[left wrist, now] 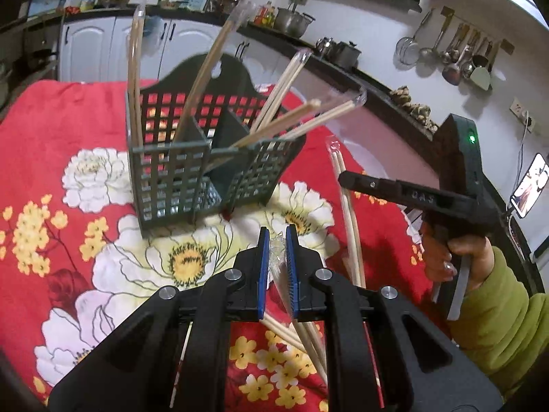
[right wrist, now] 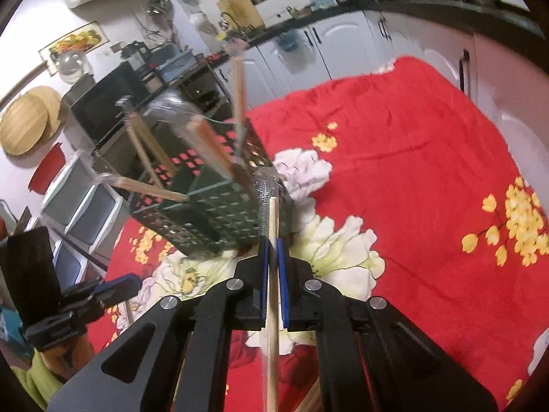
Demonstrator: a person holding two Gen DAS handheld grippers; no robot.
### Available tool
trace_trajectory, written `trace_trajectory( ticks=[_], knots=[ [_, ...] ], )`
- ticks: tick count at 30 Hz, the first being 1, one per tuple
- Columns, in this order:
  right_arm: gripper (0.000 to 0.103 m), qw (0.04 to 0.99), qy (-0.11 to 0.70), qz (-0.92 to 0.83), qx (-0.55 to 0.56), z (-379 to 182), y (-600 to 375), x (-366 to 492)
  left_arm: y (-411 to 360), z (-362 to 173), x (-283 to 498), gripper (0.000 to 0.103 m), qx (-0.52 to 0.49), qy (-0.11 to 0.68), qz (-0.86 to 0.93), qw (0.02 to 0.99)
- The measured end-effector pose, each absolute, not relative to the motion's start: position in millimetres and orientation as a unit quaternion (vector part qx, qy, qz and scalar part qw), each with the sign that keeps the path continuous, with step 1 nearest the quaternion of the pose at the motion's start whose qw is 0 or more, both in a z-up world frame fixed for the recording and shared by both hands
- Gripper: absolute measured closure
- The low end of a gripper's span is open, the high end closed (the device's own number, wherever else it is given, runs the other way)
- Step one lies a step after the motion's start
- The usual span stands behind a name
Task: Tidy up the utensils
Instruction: 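Lift the left tool's chopstick above the green holder while the right tool carries its own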
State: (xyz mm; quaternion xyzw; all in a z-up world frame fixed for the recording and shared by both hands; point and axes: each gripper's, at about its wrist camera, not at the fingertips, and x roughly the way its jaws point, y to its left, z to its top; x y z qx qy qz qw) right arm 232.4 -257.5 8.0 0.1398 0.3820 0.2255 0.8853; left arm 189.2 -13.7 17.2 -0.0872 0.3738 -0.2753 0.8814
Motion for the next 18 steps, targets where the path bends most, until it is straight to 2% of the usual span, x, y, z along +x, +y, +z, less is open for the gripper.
trace_trajectory(
  ticks=[18],
  knots=[
    [0.097, 0.909, 0.306, 0.271, 0.08, 55, -230, 191, -7, 63, 182, 0.097, -0.084, 0.313, -0.276, 0.905]
  ],
)
